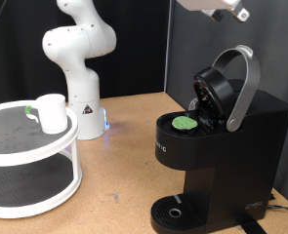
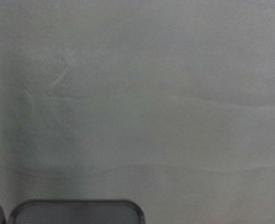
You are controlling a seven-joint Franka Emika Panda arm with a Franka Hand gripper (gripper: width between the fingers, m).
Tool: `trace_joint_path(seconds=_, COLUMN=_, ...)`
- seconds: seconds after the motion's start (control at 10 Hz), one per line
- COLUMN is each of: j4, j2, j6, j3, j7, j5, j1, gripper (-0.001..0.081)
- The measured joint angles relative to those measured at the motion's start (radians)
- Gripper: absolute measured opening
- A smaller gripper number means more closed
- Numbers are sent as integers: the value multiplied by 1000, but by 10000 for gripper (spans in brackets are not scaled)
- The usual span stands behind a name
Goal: Make a cup of coffee with the keurig machine
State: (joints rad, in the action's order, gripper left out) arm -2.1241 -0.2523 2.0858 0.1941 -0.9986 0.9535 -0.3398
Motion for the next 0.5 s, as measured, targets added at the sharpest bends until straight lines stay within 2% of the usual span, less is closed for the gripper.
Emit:
trace_joint_path(seconds=0.2, j4=10, j2=16, j6=11, j3=-29, j7=14, j5=-1, j1=-10, gripper=803)
trace_joint_path(seconds=0.5, j4=11, j2=52, j6=84, j3=-91, j7=51, j5=-7, j1=-17, gripper=803)
